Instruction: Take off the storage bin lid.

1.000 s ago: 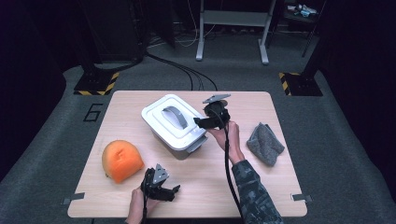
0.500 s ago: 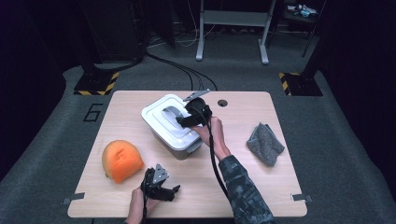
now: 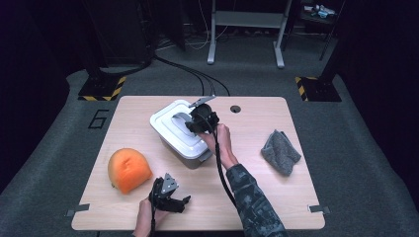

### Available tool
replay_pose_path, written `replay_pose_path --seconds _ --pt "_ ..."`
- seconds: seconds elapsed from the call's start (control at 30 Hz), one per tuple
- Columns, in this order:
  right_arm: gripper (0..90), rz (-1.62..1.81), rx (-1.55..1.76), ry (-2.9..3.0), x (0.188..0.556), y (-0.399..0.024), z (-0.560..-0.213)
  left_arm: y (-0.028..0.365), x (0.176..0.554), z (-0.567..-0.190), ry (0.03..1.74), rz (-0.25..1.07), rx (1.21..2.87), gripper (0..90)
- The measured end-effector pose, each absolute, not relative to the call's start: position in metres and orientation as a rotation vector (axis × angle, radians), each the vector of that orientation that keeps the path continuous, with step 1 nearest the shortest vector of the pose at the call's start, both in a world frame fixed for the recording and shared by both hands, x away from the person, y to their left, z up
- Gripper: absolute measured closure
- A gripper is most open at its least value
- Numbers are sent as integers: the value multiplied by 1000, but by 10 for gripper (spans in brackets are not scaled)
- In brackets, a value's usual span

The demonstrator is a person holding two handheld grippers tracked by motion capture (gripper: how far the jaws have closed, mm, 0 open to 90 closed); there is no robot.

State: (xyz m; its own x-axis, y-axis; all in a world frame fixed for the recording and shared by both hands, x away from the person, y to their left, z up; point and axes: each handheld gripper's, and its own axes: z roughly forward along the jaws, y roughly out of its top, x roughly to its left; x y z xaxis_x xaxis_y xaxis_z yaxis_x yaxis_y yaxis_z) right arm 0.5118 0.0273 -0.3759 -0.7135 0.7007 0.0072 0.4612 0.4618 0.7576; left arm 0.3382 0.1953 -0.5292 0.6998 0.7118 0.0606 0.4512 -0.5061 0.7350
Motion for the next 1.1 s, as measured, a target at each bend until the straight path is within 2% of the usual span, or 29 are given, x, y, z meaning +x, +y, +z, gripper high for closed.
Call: replay_pose_path --seconds 0.53,0.9,1.0,1.03,1.1 --pt "669 1119 1004 2420 496 9 -376 202 338 -530 916 421 2176 112" --pt "669 1086 1082 2365 485 18 -376 205 336 -530 919 433 2176 113" --pt "654 1072 1058 2396 484 19 -373 205 336 -530 918 433 2176 113" --pt "592 1087 996 2425 490 18 -373 205 336 -530 918 432 2175 113" --pt "575 1104 999 2433 494 18 -373 204 335 -530 914 440 2171 113"
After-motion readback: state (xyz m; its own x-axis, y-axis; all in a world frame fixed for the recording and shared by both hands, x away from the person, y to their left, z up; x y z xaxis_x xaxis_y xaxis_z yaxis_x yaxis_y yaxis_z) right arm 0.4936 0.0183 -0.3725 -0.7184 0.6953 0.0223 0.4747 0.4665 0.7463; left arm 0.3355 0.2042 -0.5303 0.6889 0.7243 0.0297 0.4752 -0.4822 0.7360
